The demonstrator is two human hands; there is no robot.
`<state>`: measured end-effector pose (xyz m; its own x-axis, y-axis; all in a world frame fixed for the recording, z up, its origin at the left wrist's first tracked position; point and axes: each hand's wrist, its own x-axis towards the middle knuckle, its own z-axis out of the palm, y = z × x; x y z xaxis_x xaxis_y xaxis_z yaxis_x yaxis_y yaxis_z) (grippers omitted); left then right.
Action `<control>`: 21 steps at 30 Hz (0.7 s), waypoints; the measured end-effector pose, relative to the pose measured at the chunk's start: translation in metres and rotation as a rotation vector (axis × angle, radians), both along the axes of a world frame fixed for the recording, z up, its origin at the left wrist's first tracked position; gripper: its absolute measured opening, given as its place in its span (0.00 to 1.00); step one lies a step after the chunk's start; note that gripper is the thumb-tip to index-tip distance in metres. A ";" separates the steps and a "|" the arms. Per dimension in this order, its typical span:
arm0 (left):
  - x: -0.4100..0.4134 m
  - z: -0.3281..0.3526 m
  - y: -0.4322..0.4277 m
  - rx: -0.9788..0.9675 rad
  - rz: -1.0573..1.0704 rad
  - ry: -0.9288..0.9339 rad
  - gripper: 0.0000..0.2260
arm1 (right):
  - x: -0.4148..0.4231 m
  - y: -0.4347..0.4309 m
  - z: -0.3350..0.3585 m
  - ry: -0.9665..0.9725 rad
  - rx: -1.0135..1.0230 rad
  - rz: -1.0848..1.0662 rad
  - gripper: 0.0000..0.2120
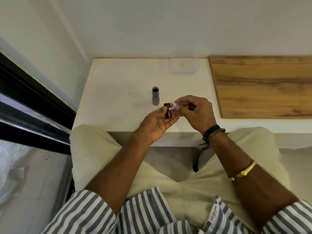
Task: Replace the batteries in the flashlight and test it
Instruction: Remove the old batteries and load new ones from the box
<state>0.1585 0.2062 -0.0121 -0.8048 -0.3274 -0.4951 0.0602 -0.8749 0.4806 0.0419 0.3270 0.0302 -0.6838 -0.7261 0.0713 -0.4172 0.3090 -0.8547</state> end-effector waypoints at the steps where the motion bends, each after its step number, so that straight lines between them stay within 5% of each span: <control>1: 0.000 0.000 0.001 0.001 -0.004 0.004 0.13 | 0.001 0.000 0.002 0.053 0.003 -0.002 0.05; 11: -0.002 -0.004 0.007 -0.107 -0.047 0.006 0.12 | 0.006 0.000 0.004 0.251 0.006 -0.019 0.03; 21: -0.005 -0.007 0.010 -0.189 -0.015 0.041 0.12 | 0.023 -0.007 -0.014 0.217 -0.103 -0.150 0.04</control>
<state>0.1535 0.2167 -0.0196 -0.8282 -0.3994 -0.3931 0.0710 -0.7705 0.6335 0.0650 0.3197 0.0158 -0.7435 -0.5995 0.2963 -0.5504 0.2971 -0.7802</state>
